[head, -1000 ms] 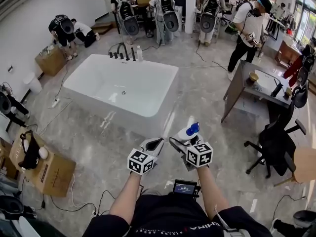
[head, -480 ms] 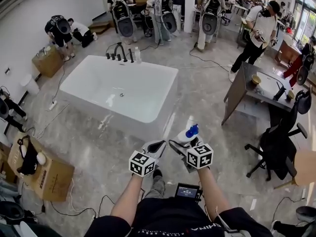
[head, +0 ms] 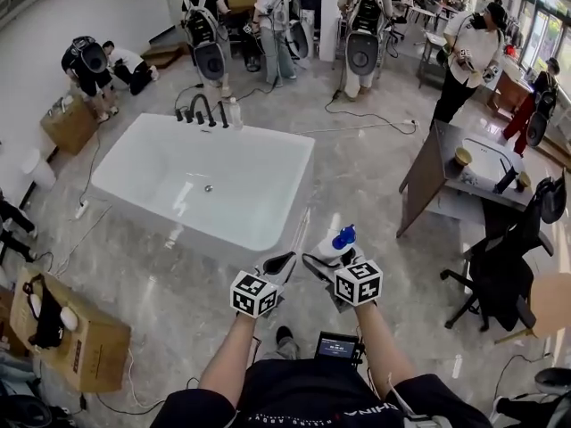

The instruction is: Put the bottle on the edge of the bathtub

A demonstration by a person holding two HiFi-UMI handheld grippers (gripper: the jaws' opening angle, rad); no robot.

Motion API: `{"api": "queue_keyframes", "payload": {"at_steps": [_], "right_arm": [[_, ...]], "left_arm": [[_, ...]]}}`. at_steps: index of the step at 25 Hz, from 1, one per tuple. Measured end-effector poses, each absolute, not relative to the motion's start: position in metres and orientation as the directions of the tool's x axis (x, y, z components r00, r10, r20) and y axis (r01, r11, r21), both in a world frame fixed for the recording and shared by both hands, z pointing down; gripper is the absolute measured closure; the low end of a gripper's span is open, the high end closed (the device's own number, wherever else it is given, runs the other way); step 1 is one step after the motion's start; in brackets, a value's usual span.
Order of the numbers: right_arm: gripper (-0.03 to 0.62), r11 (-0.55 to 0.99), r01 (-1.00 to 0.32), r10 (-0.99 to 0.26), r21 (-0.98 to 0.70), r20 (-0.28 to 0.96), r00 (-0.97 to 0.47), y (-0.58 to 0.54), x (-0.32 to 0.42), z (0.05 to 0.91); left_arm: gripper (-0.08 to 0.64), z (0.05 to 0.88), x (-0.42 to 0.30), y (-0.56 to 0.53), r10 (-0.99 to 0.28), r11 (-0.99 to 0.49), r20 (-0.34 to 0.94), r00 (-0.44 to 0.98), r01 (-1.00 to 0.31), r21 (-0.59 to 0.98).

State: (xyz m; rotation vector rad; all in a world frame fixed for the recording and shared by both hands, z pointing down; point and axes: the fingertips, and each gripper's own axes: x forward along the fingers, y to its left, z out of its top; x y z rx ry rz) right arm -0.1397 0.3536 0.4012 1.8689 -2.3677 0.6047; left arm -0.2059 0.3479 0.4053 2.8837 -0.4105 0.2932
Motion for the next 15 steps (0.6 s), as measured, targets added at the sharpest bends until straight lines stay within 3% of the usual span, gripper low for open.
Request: {"api": "queue_keyframes", "payload": {"at_steps": [15], "right_arm": [[0.117,0.102,-0.958,-0.935,-0.267,0.303,-0.184,0.244,-0.11,0.406]], "left_arm": [[0.551,0.405,-0.186,0.227,-0.211,-0.947,0.212,0.954,-0.253,0.199]]}}
